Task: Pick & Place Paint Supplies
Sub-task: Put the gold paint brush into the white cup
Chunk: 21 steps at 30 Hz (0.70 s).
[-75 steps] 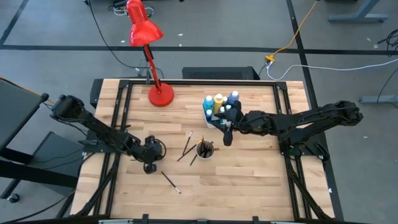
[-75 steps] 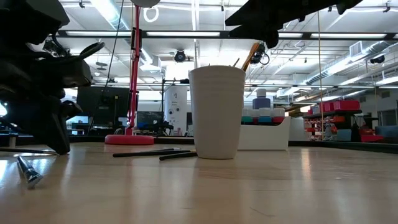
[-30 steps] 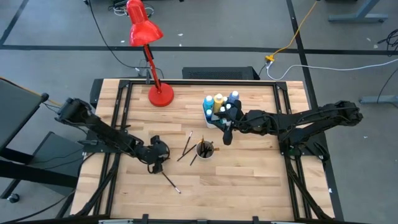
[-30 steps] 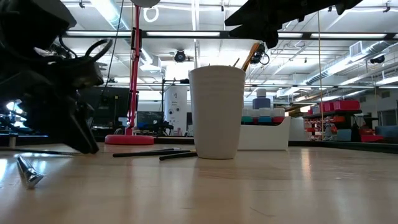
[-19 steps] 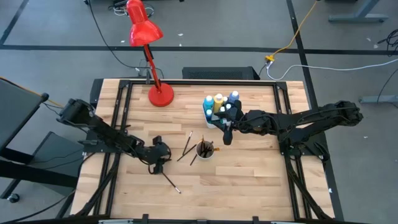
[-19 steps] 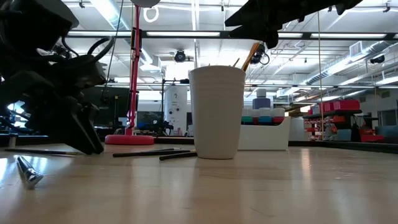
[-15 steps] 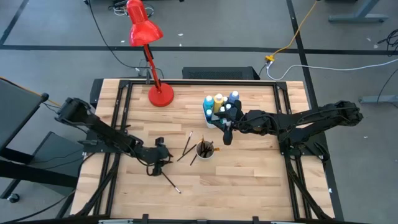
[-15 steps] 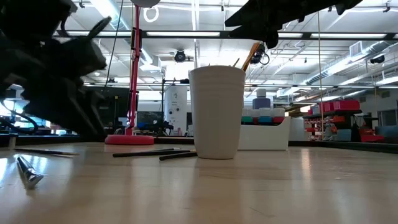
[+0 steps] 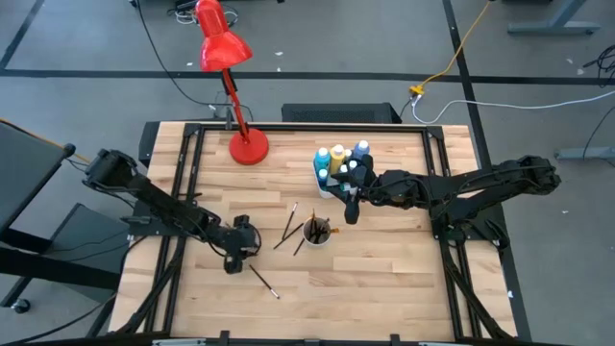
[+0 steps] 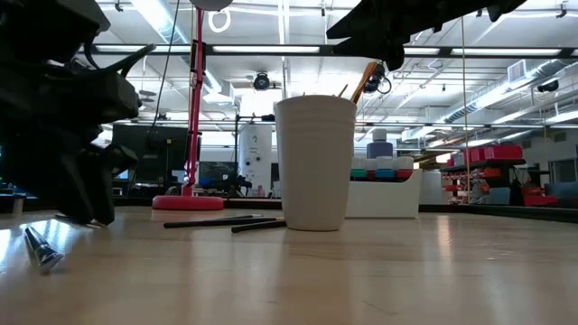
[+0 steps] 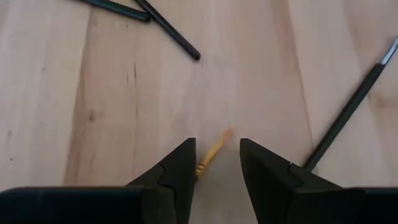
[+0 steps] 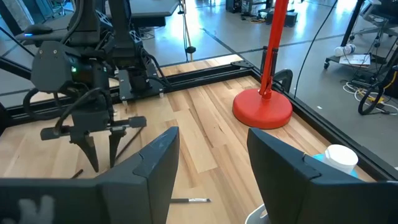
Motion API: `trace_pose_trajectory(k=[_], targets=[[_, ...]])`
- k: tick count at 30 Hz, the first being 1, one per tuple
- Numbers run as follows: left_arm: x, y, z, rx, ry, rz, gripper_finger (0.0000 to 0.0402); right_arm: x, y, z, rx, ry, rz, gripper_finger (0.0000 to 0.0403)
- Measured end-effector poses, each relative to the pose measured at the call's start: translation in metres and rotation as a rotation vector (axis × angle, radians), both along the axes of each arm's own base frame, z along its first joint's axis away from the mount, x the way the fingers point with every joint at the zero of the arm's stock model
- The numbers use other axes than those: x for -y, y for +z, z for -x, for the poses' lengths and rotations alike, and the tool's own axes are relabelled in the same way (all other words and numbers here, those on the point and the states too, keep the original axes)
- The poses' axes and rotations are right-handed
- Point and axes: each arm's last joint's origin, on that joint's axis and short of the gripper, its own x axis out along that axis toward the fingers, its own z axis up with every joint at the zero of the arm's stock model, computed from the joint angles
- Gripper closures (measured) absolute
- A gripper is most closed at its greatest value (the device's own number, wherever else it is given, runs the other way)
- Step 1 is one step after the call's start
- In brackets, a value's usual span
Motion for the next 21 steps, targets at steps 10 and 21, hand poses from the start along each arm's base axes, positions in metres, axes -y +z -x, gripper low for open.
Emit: trace_pose_trajectory(k=[10, 21], targets=[[0.0, -0.0005, 0.0006, 0.005, -0.099, -0.074, 0.0269, 0.0, 0.0, 0.0, 0.0, 0.0, 0.0, 0.0208], [0.0031, -0.0005, 0.0017, 0.017, -0.268, -0.135, 0.0269, 0.0001, 0.0, 0.0, 0.0, 0.0, 0.0, 0.0208]])
